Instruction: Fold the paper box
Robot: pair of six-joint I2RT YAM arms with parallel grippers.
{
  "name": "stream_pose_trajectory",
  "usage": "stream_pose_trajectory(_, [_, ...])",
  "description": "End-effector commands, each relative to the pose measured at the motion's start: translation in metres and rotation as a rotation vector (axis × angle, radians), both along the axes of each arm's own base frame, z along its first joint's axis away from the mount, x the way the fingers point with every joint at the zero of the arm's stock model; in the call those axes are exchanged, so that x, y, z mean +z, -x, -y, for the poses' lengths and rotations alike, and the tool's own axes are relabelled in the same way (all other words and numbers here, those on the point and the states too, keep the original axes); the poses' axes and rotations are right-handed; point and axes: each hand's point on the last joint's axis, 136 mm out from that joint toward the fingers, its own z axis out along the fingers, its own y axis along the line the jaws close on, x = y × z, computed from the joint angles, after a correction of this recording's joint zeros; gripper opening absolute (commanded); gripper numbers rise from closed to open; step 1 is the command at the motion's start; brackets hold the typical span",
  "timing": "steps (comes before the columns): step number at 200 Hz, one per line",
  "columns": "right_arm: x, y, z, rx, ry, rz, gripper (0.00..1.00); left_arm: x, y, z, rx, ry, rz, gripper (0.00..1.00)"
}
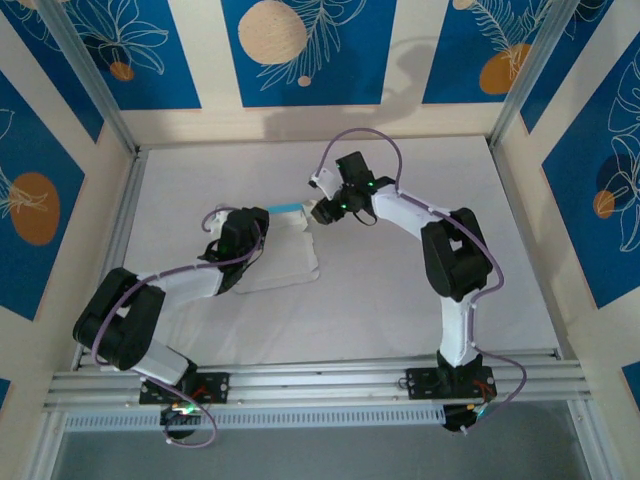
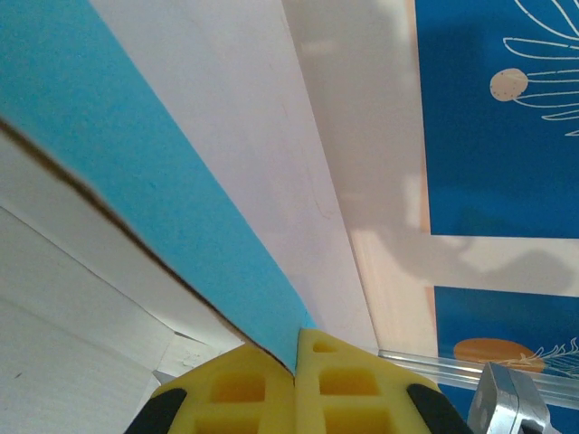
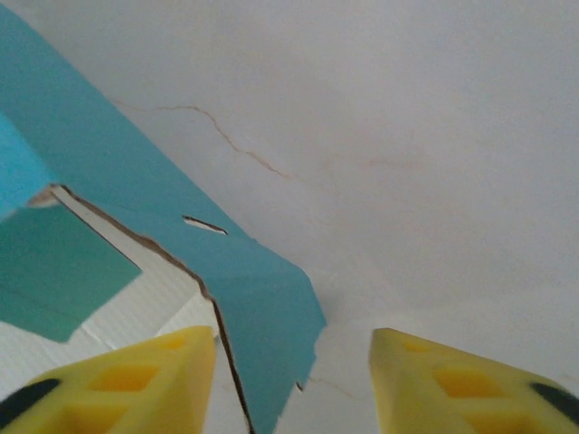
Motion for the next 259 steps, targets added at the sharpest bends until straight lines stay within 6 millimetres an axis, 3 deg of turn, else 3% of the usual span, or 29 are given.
stream_pose_trajectory(1, [0.001,0.006,-0.013,0.045,-0.031,-0.047,0.4,-0.029,0.011,-0.009,-0.005,-0.046,-0.094,0.0])
stream_pose_trajectory(42, [-0.001,0.013,-0.015,0.018,-0.028,-0.103,0.1,-0.029,0.011,-0.008,-0.008,-0.045,-0.095,0.0])
stream_pose_trajectory(90, [0.016,0.016,-0.018,-0.112,-0.069,-0.259,0.0,-0.029,0.009,-0.007,-0.014,-0.05,-0.092,0.0])
stream_pose_trajectory(152, [0.035,0.019,-0.02,-0.276,-0.126,-0.421,0.0,-0.026,0.011,-0.008,-0.019,-0.061,-0.084,0.0])
stream_pose_trajectory(182, [0.033,0.023,-0.017,-0.385,-0.147,-0.491,0.0,-0.023,0.011,-0.009,-0.017,-0.059,-0.073,0.0])
stream_pose_trajectory(217, [0.027,0.036,-0.021,-0.413,-0.165,-0.402,0.0,-0.019,0.014,-0.007,-0.032,-0.048,-0.041,0.0])
stream_pose_trajectory(259, [0.02,0.036,-0.006,-0.662,-0.178,-0.48,0.0,-0.024,0.02,-0.005,-0.059,-0.055,-0.032,0.0])
